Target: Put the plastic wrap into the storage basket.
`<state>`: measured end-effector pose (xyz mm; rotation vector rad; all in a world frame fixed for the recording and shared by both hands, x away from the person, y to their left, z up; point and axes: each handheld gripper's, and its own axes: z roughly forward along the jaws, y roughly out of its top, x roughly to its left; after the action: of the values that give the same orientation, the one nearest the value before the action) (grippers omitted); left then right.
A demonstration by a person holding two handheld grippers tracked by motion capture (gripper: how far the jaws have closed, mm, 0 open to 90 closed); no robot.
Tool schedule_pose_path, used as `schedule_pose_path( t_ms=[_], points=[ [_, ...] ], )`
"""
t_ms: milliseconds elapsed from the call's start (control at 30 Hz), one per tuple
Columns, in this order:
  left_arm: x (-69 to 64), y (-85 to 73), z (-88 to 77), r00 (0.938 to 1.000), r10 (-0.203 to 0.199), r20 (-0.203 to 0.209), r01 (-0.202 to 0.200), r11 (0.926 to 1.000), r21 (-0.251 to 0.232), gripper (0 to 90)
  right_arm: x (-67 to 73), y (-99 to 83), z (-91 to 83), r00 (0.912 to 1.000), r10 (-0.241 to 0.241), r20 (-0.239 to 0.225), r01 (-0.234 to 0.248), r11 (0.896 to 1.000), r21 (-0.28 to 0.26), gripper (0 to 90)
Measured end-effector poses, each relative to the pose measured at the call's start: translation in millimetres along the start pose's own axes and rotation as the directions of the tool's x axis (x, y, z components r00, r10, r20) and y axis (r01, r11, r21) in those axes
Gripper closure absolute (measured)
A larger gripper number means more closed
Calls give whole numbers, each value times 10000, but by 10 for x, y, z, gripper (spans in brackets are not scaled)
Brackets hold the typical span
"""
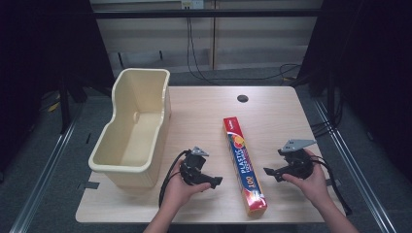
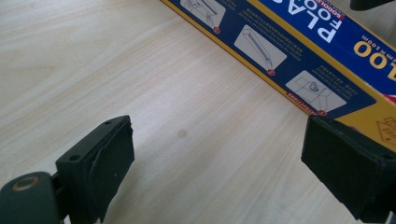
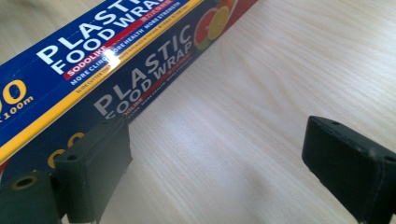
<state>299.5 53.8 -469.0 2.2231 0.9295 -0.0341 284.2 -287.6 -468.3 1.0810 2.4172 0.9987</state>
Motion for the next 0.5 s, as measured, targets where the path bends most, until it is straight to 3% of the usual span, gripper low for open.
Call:
schedule_pose_path(
  t_ms=[67, 267, 300, 400, 500],
  points=[
    [-25, 37, 24, 9994, -331, 79, 332, 9993, -170, 82, -17, -13, -15, 9999, 123, 71, -122, 9999, -42, 76],
    [-61, 255, 68, 9989, -457, 111, 457, 9990, -23, 68, -58, -44, -50, 9993, 320, 189, -318, 9994, -116, 72],
    [-62, 308, 77, 9995, -294, 70, 293, 9993, 228, 63, -57, -45, -51, 9991, 375, 188, -373, 9993, -89, 72],
    [-102, 423, 140, 9985, -545, 84, 544, 9984, 124, 45, -64, -47, -52, 9991, 375, 210, -373, 9992, -117, 72],
    [-140, 556, 195, 9986, -524, 7, 524, 9984, 209, 29, -74, -44, -62, 9991, 370, 199, -365, 9990, -245, 72]
  ],
)
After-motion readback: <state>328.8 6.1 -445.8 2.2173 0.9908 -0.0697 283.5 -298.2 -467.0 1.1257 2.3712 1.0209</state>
